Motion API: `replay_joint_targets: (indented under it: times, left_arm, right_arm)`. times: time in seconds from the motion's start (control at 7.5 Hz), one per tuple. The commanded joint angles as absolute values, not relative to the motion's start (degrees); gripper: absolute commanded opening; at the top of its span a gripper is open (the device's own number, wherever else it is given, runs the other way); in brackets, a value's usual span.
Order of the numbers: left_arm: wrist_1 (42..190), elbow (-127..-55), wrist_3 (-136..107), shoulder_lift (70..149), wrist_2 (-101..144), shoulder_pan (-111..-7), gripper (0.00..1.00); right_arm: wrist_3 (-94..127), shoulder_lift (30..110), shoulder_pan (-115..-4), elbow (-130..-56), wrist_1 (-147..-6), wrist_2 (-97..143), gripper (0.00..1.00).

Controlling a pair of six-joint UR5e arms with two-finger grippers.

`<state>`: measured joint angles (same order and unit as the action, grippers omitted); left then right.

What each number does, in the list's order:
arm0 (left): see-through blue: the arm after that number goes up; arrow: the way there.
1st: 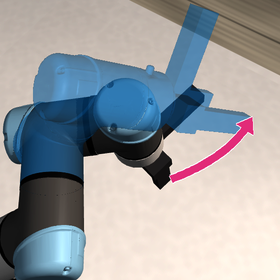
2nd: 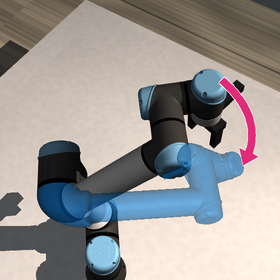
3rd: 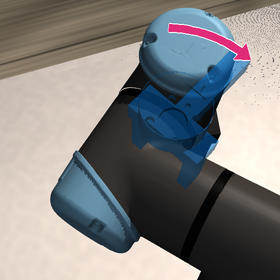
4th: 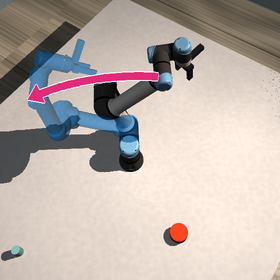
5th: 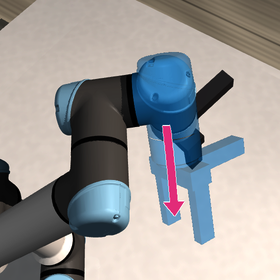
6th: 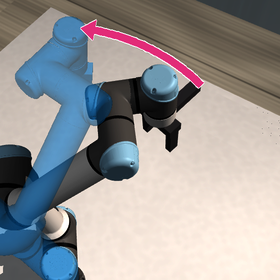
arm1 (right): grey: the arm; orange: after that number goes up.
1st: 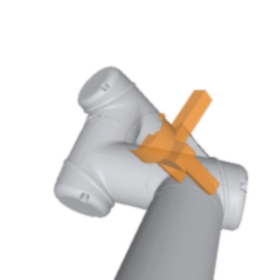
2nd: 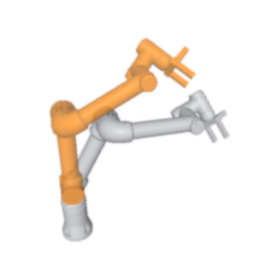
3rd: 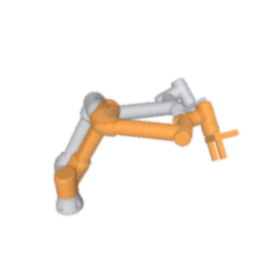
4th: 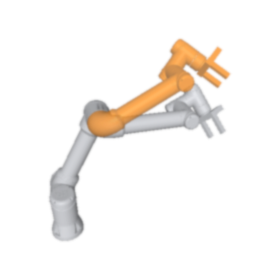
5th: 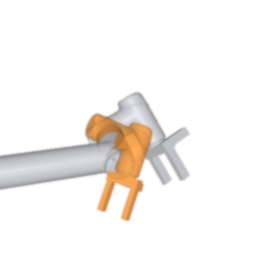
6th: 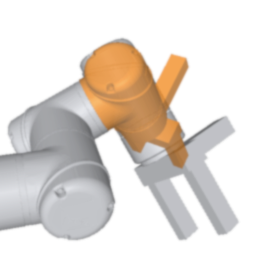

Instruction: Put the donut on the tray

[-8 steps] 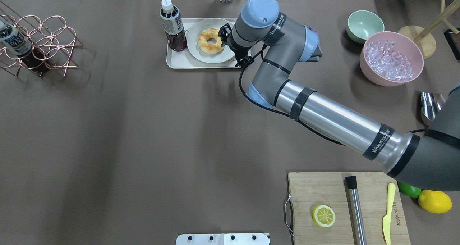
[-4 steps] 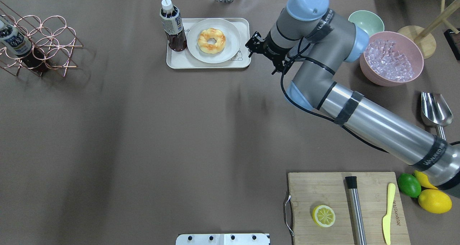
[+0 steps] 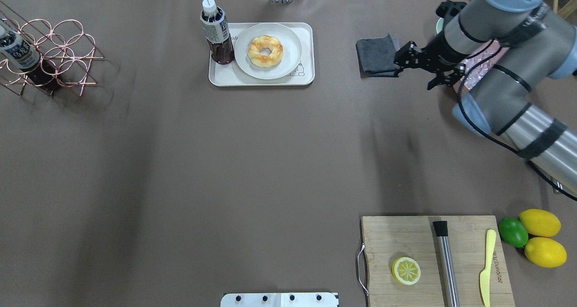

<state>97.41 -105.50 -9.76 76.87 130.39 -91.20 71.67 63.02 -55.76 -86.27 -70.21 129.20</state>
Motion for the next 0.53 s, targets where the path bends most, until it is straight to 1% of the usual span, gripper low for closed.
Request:
replay_joint_targets:
  times: [0.0,0.13,0.4]
  left_arm:
    - [97.38,-104.42,-9.76,76.90,130.43,-90.53,0.98]
    - [97.38,-104.15,-9.76,76.90,130.43,-90.35,0.98]
    - [97.38,-103.80,-9.76,76.90,130.43,-90.00,0.98]
  right_arm:
    - [57.44,77.03,-60.80,-94.45,-70.31,129.73,1.00]
    - [53.39,82.39,-62.30,-97.88,-70.40,129.73,1.00]
    - [39.71,92.06,-67.82,-101.50,-72.41,129.99,1.00]
